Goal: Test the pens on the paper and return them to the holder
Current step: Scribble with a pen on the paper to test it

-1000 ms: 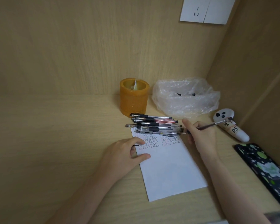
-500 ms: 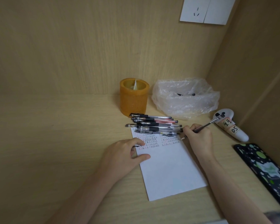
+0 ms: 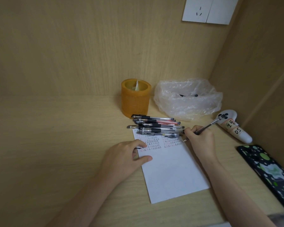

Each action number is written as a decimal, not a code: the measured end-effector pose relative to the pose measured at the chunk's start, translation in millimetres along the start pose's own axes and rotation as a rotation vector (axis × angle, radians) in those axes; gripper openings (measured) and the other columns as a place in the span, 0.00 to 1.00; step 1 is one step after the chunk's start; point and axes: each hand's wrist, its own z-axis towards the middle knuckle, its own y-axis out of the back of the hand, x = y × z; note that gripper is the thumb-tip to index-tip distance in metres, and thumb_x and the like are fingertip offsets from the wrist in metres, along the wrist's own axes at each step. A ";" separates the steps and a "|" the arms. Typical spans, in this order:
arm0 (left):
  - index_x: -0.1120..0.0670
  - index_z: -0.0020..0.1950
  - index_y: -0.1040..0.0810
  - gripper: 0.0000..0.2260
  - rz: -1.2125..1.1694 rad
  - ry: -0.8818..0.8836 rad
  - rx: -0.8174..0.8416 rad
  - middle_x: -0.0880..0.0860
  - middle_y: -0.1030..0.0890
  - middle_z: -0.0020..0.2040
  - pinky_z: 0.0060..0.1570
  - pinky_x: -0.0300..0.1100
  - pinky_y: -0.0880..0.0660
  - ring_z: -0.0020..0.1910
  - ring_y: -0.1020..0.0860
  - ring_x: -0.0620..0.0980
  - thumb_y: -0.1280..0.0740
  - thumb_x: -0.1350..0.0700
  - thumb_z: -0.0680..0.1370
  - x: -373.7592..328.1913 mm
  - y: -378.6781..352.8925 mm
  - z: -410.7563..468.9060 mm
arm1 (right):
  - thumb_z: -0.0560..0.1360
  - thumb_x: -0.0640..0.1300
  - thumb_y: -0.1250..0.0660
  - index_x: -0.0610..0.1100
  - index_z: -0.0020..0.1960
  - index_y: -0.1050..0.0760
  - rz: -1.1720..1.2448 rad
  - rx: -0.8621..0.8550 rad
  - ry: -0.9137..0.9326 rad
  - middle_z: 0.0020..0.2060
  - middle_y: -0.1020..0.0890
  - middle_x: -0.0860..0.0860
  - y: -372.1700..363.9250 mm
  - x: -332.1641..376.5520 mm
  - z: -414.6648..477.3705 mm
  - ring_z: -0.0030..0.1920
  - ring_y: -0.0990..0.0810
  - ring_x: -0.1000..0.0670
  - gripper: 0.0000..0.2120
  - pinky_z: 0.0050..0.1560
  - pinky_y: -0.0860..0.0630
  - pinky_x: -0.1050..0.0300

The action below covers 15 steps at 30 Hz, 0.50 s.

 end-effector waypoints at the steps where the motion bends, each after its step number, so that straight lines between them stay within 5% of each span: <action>1: 0.40 0.54 0.24 0.16 -0.001 0.001 0.000 0.44 0.33 0.27 0.33 0.34 0.34 0.29 0.31 0.40 0.33 0.37 0.70 0.1 -0.1 -0.1 | 0.71 0.35 0.34 0.39 0.25 0.33 -0.011 0.006 0.004 0.23 0.30 0.48 -0.2 -0.2 -0.1 0.24 0.36 0.56 0.17 0.26 0.39 0.65; 10: 0.40 0.54 0.25 0.16 -0.003 0.008 0.011 0.44 0.33 0.27 0.34 0.34 0.33 0.30 0.31 0.41 0.33 0.37 0.69 1.0 -0.8 1.3 | 0.71 0.36 0.34 0.35 0.26 0.32 -0.078 -0.018 0.011 0.27 0.25 0.34 0.2 -0.1 -1.3 0.26 0.36 0.55 0.16 0.27 0.39 0.63; 15: 0.40 0.53 0.25 0.15 -0.006 0.014 0.013 0.45 0.33 0.27 0.34 0.35 0.33 0.30 0.31 0.41 0.33 0.37 0.69 2.2 -1.5 1.6 | 0.71 0.35 0.34 0.40 0.25 0.34 -0.066 -0.018 0.004 0.24 0.27 0.40 0.7 0.8 -1.2 0.25 0.37 0.55 0.17 0.27 0.39 0.63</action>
